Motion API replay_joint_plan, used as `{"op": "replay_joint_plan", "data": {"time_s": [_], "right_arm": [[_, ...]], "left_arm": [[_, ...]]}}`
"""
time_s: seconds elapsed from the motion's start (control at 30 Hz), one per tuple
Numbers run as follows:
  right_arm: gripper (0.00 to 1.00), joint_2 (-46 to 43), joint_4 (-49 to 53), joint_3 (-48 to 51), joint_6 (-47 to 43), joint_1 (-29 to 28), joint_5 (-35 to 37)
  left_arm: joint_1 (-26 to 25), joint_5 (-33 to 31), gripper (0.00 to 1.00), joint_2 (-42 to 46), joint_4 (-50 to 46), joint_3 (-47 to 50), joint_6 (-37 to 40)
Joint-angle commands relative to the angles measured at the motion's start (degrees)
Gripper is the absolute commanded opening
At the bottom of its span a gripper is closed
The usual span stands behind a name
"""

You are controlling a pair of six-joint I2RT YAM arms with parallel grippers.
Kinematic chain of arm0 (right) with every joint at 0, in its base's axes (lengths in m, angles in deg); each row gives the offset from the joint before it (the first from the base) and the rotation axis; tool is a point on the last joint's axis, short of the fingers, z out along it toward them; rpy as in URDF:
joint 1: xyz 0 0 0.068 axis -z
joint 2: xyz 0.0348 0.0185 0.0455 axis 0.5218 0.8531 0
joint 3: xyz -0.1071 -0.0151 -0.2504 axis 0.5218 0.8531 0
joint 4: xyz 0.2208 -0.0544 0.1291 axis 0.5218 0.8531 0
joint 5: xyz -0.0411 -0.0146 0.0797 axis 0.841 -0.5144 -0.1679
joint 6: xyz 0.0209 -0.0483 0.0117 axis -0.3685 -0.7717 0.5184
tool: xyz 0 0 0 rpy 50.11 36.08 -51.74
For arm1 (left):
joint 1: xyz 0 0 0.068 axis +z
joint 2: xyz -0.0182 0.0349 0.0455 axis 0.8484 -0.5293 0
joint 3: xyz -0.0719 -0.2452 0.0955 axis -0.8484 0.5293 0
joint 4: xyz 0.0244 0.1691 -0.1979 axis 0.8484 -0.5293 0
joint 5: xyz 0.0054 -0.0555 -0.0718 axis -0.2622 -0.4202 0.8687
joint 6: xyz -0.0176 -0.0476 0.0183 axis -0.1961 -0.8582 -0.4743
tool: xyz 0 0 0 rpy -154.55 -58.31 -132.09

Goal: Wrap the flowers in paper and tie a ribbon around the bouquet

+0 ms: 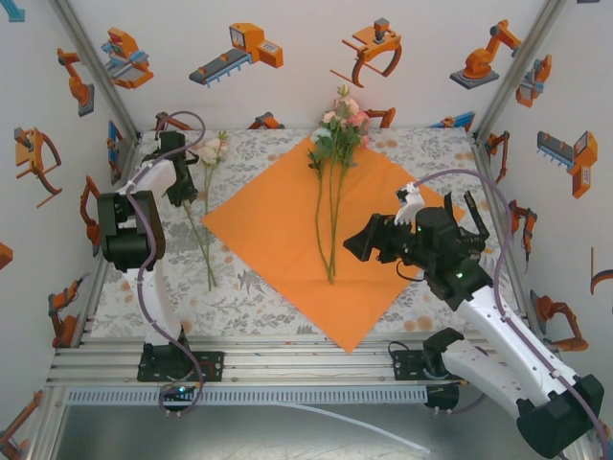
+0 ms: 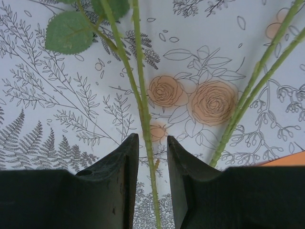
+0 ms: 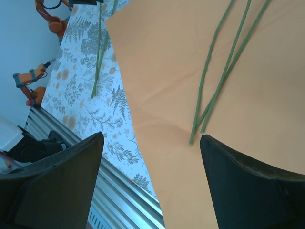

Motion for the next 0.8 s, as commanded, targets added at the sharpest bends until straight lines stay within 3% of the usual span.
{"op": "replay_joint_plan", "data": {"time_s": [0.0, 0.4, 0.57, 0.77], "right_arm": [[0.74, -0.72, 0.33, 0.40, -0.91, -0.38, 1.15], [0.74, -1.44, 0.98, 0.17, -0.70, -0.38, 1.63], [0.74, -1.98, 1.71, -0.10, -0.87, -0.38, 1.99], [0.74, -3.32, 2.36, 0.08, -1.02, -0.34, 2.97]], "left_arm": [[0.74, -1.02, 0.33, -1.29, -2.28, -2.24, 1.17], [1.37, 2.18, 0.32, -5.01, -4.71, -5.50, 1.56], [1.54, 2.79, 0.24, -6.59, -6.64, -7.55, 1.47], [1.98, 3.50, 0.22, -8.11, -8.32, -9.60, 1.24]]}}
